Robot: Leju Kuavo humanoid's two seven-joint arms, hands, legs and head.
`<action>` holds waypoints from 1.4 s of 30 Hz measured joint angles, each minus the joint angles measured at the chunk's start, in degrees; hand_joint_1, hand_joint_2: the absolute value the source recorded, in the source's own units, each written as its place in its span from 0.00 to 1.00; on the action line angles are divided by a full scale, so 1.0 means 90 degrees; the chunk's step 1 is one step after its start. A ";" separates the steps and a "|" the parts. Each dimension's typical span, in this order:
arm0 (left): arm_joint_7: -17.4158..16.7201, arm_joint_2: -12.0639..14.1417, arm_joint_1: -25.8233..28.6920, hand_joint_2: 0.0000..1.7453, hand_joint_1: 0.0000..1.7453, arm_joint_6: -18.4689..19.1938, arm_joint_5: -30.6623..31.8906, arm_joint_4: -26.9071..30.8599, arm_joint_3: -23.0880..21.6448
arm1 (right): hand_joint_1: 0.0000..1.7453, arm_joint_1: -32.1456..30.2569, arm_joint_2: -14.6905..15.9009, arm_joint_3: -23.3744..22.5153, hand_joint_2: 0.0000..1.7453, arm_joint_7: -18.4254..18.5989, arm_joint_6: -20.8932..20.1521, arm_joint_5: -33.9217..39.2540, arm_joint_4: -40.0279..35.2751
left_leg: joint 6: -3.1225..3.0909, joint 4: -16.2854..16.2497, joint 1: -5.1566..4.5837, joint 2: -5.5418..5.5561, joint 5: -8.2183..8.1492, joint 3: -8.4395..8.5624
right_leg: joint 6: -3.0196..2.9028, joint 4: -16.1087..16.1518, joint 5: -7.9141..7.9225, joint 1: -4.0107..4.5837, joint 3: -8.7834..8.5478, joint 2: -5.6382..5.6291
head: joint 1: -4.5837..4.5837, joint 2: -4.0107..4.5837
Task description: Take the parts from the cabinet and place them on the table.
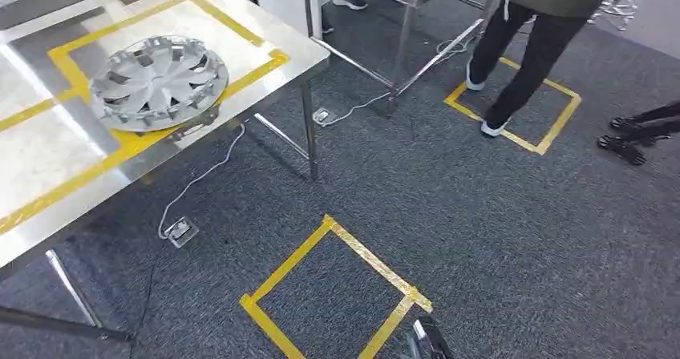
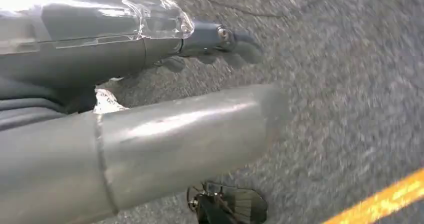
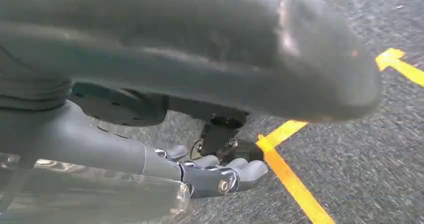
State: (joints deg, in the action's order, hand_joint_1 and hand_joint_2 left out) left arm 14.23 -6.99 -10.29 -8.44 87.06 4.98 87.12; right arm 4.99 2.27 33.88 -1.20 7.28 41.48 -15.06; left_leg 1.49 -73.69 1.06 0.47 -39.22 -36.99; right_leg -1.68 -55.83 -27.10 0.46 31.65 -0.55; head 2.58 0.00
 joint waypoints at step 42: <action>-0.0323 0.0185 0.0010 0.00 0.00 0.0478 0.0296 0.0002 0.0007 | 0.00 0.0006 0.0187 0.0151 0.00 -0.1178 0.0884 0.1061 0.0197 | -0.0197 0.1697 0.0048 0.0212 0.1016 0.0632 | 0.0275 -0.0358 -0.0298 -0.0021 0.0094 -0.0512 | 0.0000 0.0000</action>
State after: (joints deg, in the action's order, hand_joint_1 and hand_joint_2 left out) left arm 11.32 -5.33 -10.19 -4.13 89.72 5.01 87.19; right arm 5.05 3.96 35.23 -11.80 15.23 51.04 -13.29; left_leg -0.28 -58.43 1.50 2.38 -30.08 -31.30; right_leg 0.80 -59.05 -29.79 0.27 32.50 -5.16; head 2.58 0.00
